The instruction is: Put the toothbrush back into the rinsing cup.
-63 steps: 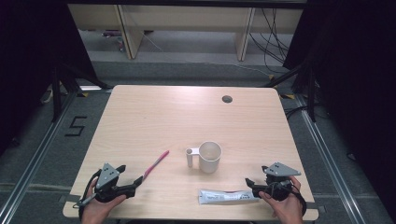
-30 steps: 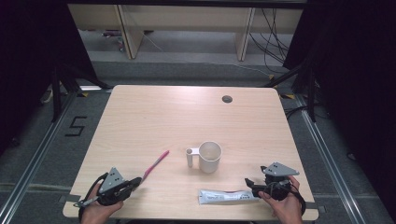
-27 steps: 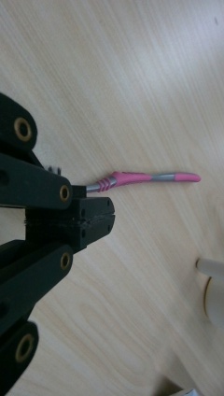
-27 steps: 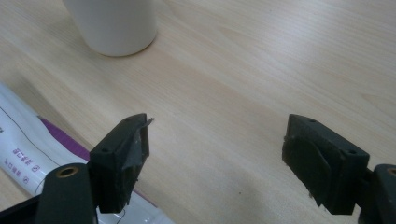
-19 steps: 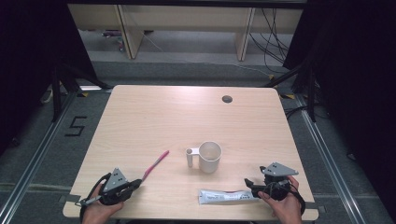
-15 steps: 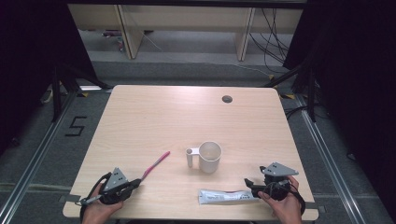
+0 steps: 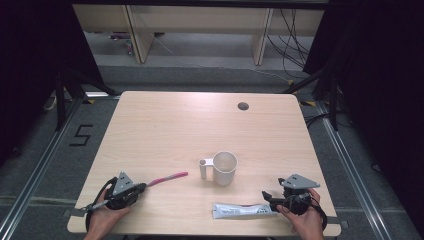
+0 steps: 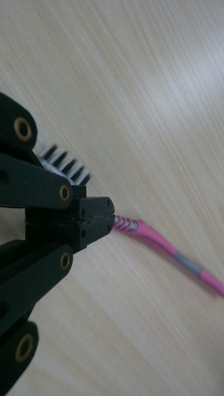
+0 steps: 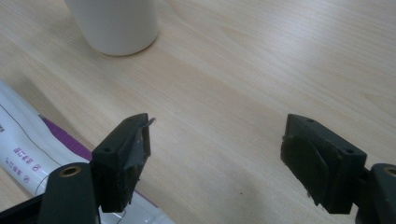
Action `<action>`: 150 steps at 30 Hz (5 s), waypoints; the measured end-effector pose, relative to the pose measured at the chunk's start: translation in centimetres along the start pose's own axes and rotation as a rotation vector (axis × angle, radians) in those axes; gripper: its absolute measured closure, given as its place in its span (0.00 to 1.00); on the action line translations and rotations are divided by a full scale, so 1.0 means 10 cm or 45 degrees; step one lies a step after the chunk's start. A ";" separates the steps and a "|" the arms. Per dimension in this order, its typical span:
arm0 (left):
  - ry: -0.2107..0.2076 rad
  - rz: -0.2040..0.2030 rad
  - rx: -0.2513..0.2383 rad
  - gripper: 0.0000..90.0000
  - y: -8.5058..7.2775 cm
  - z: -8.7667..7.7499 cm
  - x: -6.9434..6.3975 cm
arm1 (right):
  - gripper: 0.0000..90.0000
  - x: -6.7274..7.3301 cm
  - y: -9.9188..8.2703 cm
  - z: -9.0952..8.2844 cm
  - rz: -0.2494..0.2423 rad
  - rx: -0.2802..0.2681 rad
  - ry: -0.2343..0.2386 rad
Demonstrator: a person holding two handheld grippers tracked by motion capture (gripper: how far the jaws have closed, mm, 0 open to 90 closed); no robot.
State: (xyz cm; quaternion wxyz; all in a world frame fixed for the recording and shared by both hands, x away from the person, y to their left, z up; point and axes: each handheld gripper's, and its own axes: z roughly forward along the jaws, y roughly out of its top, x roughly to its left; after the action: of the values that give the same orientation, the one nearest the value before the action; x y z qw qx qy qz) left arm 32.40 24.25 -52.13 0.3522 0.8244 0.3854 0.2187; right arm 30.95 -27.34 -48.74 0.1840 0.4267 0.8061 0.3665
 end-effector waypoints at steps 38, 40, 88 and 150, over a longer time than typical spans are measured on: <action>0.097 -0.024 0.034 0.99 0.51 0.59 0.34 | 0.27 -0.07 -0.01 0.00 -0.053 -0.020 -0.030; 0.081 -0.022 0.032 0.99 0.54 0.63 0.31 | 0.27 -0.06 -0.01 0.00 -0.051 -0.015 -0.025; -0.109 -0.061 0.288 0.71 0.75 0.55 0.07 | 0.28 -0.05 -0.01 -0.02 -0.035 -0.028 -0.020; -0.229 0.125 0.497 0.91 1.40 0.29 0.33 | 0.28 -0.06 0.00 -0.02 -0.045 -0.066 -0.020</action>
State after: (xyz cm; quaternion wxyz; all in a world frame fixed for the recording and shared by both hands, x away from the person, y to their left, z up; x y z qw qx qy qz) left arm 42.99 19.29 -43.27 0.2078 0.9109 0.3468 0.0824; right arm 31.17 -27.88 -48.59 0.2080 0.4103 0.8022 0.3806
